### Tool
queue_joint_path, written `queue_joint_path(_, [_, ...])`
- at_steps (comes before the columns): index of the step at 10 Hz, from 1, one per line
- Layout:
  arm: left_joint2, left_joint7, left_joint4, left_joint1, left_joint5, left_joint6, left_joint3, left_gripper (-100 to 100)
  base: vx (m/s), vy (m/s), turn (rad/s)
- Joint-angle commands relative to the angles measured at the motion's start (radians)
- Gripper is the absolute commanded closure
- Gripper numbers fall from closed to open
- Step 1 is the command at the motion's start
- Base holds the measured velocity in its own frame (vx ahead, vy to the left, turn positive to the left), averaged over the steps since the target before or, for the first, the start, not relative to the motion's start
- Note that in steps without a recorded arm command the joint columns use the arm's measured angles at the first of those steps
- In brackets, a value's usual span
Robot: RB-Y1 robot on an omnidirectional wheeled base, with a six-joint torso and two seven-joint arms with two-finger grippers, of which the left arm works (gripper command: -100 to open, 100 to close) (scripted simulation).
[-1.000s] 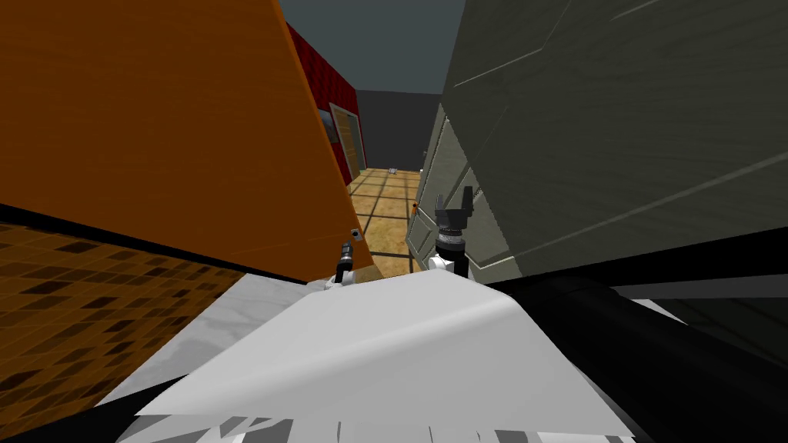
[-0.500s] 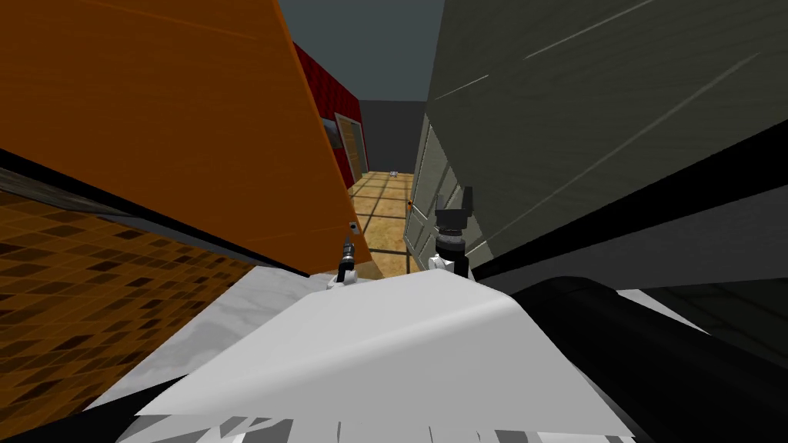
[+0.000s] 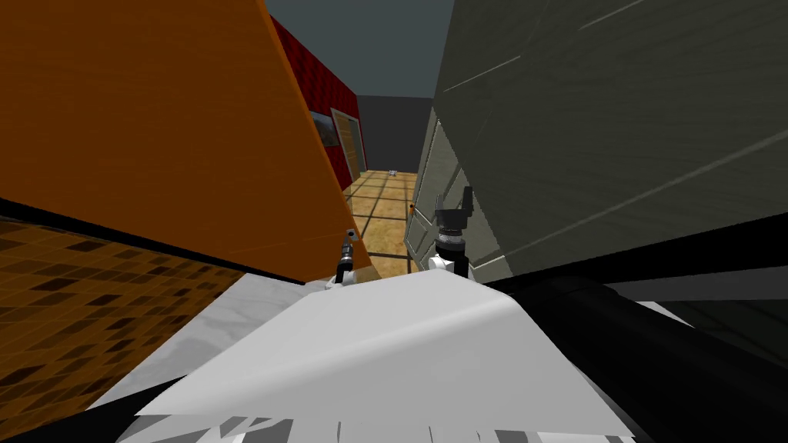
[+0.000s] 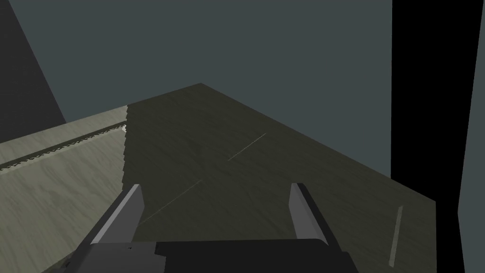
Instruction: Push the door open
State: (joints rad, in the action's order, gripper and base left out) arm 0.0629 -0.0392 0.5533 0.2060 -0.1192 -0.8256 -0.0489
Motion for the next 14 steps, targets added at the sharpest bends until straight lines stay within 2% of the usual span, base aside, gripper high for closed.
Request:
queue_joint_path(1, [0.001,-0.001,-0.006,-0.001,-0.002,-0.009,-0.003,-100,0.207,-0.007,-0.028])
queue_joint_path(5, [-0.005,-0.002,-0.013,-0.002,-0.004,-0.02,-0.007,-100,0.187,0.017,-0.022])
queue_joint_path(6, [-0.005,-0.002,-0.013,-0.002,-0.004,-0.02,-0.007,100,-0.02,-0.005,-0.003])
queue_joint_path(11, [-0.005,-0.002,-0.013,-0.002,-0.004,-0.02,-0.007,100,-0.014,-0.001,-0.001])
queue_joint_path(12, [0.003,-0.028,-0.009,-0.005,-0.03,-0.023,-0.025,100,0.104,0.004,-0.059])
queue_joint_path(13, [0.005,-0.034,-0.007,-0.005,-0.036,-0.024,-0.029,100,0.17,0.019,-0.045])
queue_joint_path(14, [0.009,-0.052,-0.003,-0.007,-0.055,-0.028,-0.042,100,0.188,0.036,-0.049])
